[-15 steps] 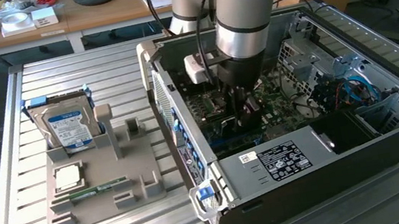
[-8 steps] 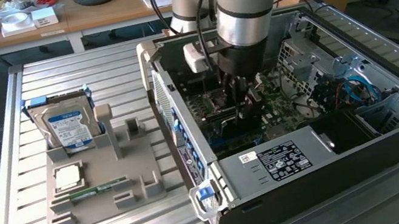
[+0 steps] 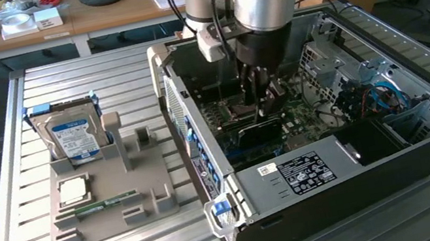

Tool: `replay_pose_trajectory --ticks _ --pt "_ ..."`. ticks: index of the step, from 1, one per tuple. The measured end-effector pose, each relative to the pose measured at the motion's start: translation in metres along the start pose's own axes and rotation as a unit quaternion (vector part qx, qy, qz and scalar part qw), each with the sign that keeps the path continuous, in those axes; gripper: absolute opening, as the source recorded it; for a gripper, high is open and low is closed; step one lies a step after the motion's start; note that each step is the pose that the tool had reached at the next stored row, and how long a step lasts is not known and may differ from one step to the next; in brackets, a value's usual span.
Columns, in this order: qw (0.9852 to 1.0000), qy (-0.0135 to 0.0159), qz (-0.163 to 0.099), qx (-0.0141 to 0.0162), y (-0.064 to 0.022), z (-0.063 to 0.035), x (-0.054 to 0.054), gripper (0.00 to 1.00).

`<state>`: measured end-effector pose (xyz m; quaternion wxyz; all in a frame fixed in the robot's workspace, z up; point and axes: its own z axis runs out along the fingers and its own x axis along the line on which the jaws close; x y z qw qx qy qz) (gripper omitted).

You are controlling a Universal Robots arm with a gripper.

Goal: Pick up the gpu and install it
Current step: 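Insert the gpu into the slot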

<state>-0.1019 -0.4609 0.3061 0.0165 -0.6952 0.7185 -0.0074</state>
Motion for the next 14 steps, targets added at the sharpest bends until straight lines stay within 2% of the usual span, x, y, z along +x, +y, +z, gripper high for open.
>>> replay_pose_trajectory --ticks 10,14 --pt "1.0000 0.0000 0.000 0.0000 -0.0008 -0.0245 0.000 0.52" --pt "1.0000 0.0000 0.000 0.0000 -0.0009 -0.0269 0.000 0.52"
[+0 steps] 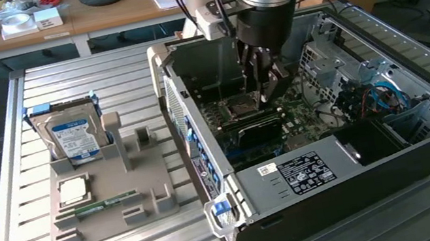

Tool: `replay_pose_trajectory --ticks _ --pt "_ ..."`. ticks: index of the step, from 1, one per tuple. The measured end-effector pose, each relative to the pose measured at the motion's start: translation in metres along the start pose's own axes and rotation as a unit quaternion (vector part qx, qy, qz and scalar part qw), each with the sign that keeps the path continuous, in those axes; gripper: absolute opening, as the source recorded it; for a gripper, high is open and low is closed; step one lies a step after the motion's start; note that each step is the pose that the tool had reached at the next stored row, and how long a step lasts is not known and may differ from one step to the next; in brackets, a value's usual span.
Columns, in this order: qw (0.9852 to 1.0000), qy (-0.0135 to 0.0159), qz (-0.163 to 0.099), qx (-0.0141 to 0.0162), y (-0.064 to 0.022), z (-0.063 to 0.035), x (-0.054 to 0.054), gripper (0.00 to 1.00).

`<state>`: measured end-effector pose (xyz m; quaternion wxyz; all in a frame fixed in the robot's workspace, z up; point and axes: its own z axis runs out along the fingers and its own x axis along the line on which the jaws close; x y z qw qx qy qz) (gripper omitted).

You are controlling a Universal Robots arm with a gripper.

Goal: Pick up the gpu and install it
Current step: 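Insert the gpu into the slot, then press down on the gpu until it lock into place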

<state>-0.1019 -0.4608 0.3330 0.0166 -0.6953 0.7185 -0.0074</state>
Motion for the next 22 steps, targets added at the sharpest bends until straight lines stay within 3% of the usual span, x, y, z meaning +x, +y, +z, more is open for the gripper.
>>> replay_pose_trajectory --ticks 13,19,22 --pt "1.0000 0.0000 0.000 0.0000 0.0000 0.0000 0.0000 0.53" --pt "1.0000 0.0000 0.000 0.0000 0.0000 0.0000 0.0000 0.76" --pt "1.0000 0.0000 0.000 0.0000 0.0000 0.0000 0.0000 0.76"
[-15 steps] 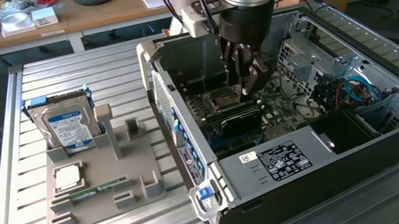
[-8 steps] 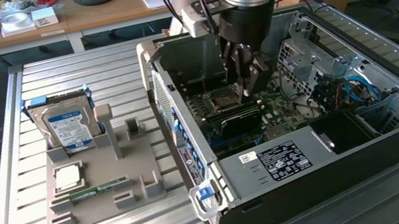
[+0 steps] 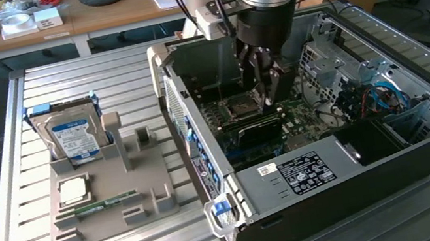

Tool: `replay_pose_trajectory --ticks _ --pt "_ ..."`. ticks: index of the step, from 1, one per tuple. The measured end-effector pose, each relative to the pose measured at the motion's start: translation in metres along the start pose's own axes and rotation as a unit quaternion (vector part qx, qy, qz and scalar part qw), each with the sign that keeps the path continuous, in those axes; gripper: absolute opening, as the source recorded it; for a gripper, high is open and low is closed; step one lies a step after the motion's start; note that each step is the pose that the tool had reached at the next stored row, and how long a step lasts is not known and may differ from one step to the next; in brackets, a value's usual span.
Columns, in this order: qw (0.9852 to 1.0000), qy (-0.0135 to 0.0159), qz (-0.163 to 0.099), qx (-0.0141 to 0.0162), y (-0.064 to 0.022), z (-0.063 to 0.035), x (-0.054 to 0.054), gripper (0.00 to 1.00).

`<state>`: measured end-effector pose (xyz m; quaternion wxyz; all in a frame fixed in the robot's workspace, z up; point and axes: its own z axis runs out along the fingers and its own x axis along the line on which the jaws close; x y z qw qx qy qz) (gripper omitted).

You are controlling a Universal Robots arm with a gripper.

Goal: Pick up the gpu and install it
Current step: 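Press down on the gpu until it lock into place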

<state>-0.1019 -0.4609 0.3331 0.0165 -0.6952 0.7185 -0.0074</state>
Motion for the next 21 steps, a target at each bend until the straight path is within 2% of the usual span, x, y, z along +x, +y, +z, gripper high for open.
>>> replay_pose_trajectory --ticks 2,4,5,7,8,11,13,16,17,18,21 --pt "1.0000 0.0000 0.000 0.0000 0.0000 0.0000 0.0000 0.75" --pt "1.0000 0.0000 0.000 0.0000 0.0000 0.0000 0.0000 0.63" --pt "1.0000 0.0000 0.000 0.0000 0.0000 0.0000 0.0000 0.63" --pt "1.0000 0.0000 0.000 0.0000 0.0000 0.0000 0.0000 0.51" --pt "1.0000 0.0000 0.000 0.0000 0.0000 0.0000 0.0000 0.51" --pt "1.0000 0.0000 0.000 0.0000 0.0000 0.0000 0.0000 0.34" --pt "1.0000 0.0000 0.000 0.0000 0.0000 0.0000 0.0000 0.34" --pt "1.0000 0.0000 0.000 0.0000 0.0000 0.0000 0.0000 0.16" --pt "1.0000 0.0000 0.000 0.0000 0.0000 0.0000 0.0000 0.16" --pt "1.0000 0.0000 0.000 0.0000 0.0000 0.0000 0.0000 0.11" --pt "1.0000 0.0000 0.000 0.0000 0.0000 0.0000 0.0000 0.11"
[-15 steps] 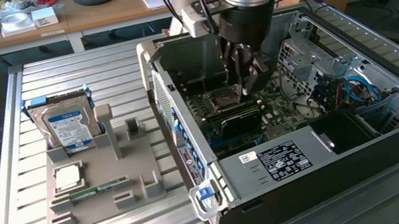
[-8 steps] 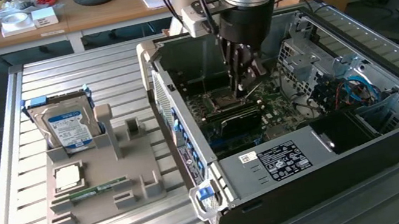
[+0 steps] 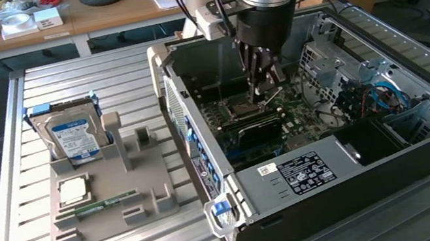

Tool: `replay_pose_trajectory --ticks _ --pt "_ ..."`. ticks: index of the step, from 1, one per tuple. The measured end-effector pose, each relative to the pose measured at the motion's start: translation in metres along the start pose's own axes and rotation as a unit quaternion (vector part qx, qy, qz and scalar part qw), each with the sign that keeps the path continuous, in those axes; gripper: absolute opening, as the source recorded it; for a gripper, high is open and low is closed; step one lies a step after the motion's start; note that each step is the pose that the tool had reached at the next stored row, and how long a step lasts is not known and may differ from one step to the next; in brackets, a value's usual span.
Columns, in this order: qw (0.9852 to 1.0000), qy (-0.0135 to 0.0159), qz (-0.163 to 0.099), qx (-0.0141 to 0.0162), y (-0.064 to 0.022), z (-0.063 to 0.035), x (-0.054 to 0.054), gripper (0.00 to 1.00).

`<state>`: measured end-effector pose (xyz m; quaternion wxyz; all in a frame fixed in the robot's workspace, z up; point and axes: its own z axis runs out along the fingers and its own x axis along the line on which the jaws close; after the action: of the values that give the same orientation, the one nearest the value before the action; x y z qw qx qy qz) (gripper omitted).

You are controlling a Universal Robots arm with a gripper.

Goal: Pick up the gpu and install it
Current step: 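Press down on the gpu until it lock into place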

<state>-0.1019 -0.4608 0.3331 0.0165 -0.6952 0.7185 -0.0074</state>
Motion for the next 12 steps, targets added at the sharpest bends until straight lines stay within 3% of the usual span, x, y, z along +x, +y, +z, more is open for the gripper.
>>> replay_pose_trajectory --ticks 12 --pt "1.0000 0.0000 0.000 0.0000 0.0000 0.0009 0.0000 0.11"
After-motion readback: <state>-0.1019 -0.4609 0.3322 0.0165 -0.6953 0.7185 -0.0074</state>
